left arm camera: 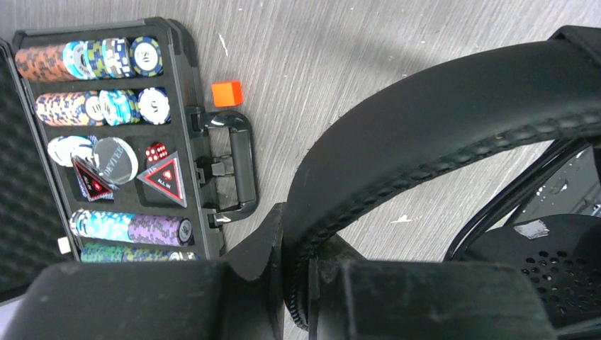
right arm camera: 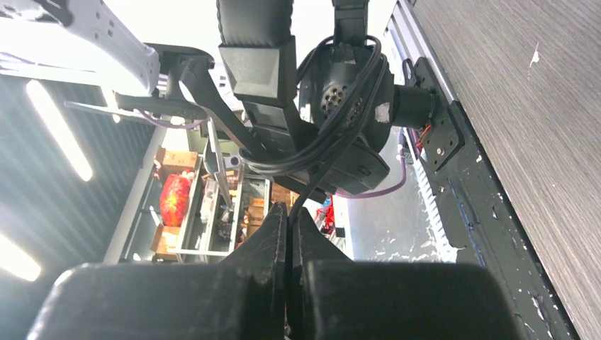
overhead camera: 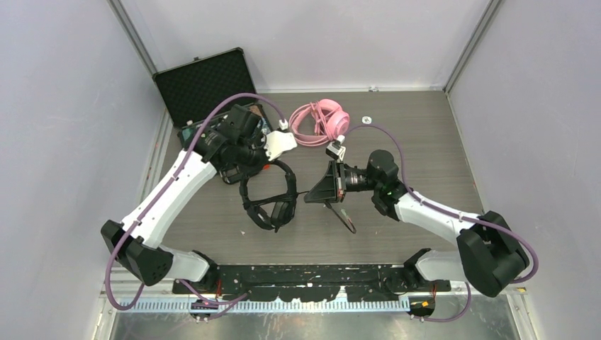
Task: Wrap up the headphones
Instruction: Wrap the headphones cable around the headphones.
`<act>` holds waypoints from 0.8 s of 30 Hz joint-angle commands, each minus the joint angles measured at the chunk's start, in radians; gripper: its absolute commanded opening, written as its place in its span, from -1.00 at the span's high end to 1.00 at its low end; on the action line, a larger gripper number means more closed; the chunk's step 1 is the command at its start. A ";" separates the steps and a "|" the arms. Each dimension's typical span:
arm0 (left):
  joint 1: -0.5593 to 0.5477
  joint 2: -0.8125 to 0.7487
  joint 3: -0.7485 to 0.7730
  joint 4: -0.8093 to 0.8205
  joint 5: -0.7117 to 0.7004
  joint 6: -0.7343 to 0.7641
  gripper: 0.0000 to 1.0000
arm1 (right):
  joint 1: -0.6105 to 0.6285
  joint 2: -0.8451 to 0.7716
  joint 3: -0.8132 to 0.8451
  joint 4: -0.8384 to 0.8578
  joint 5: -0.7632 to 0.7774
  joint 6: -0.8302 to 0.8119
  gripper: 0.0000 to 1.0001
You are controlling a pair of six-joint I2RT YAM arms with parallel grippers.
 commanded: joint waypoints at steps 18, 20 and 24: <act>-0.042 -0.023 -0.113 0.068 -0.449 -0.270 1.00 | 0.030 0.279 -0.003 0.691 0.193 0.497 0.80; -0.042 -0.001 -0.099 0.046 -0.491 -0.332 1.00 | 0.029 0.289 -0.004 0.676 0.214 0.484 0.79; -0.043 0.032 -0.074 0.009 -0.567 -0.451 1.00 | 0.029 0.295 0.010 0.674 0.249 0.485 0.71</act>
